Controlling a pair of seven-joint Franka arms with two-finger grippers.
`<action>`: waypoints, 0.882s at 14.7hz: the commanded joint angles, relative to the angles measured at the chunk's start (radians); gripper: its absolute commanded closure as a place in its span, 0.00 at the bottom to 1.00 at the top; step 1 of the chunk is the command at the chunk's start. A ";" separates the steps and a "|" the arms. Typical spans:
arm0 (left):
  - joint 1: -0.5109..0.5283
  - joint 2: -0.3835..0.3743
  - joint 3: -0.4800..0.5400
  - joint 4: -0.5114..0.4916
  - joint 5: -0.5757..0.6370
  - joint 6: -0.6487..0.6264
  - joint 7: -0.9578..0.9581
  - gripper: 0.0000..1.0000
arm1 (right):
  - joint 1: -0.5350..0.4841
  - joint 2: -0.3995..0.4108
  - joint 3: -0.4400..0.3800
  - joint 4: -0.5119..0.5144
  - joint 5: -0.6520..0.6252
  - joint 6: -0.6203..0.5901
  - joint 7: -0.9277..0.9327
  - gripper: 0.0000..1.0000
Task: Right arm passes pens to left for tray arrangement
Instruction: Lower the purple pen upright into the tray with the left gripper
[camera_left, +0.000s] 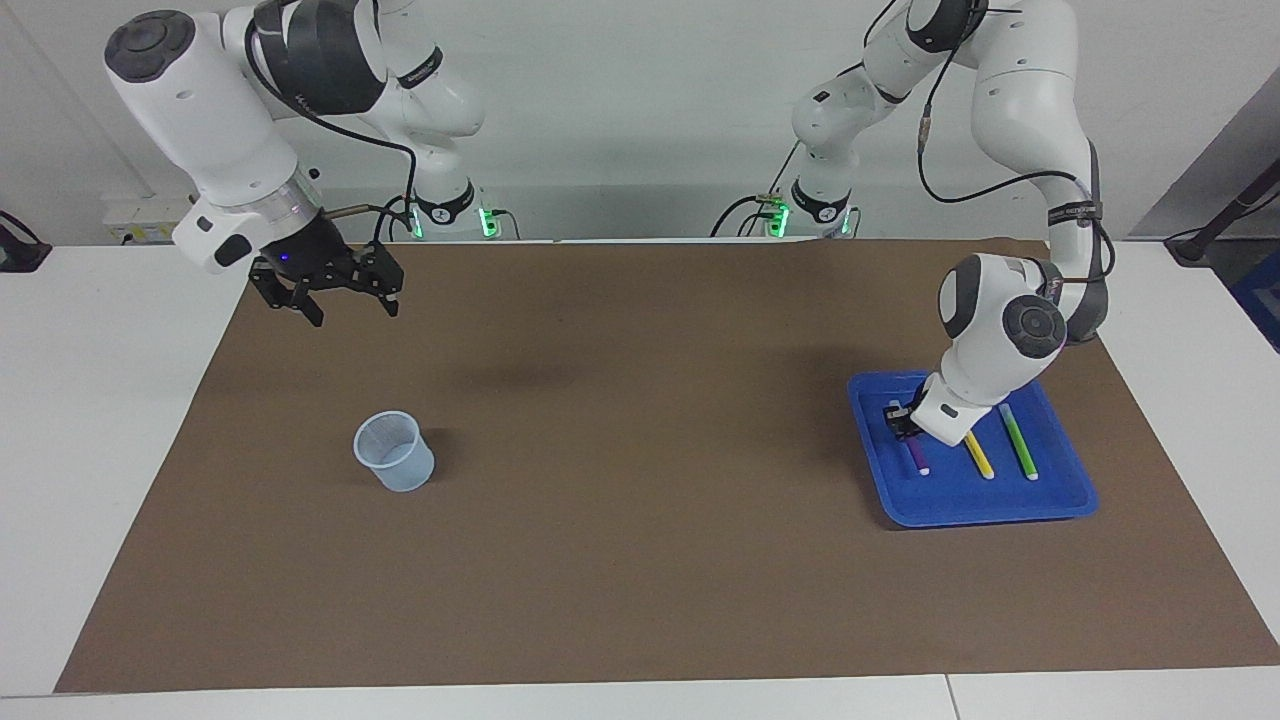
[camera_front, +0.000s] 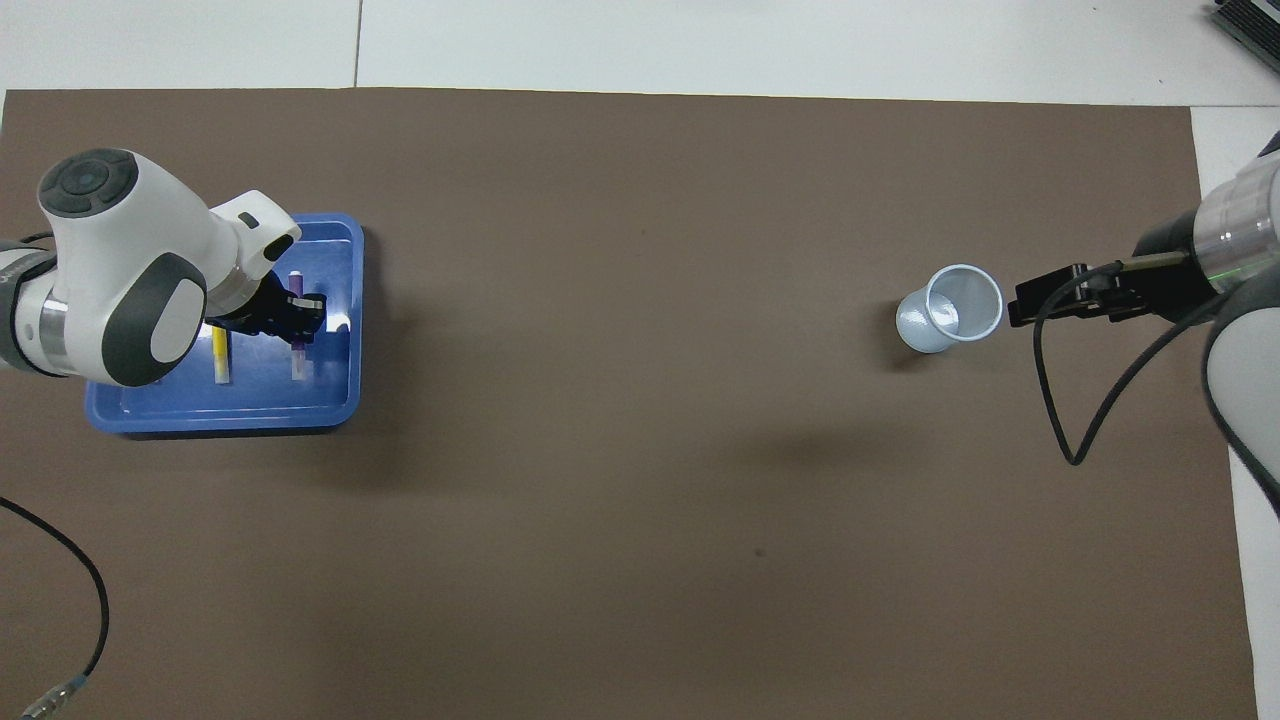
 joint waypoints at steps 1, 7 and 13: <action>-0.004 -0.005 0.009 -0.039 0.027 0.041 -0.034 1.00 | -0.006 -0.019 0.006 -0.019 -0.021 -0.005 -0.015 0.00; -0.004 -0.010 0.020 -0.056 0.030 0.054 -0.049 1.00 | -0.007 -0.019 0.006 -0.019 -0.021 -0.002 -0.018 0.00; -0.004 -0.009 0.024 -0.033 0.047 0.064 -0.049 0.09 | -0.006 -0.019 0.006 -0.018 -0.021 -0.002 -0.018 0.00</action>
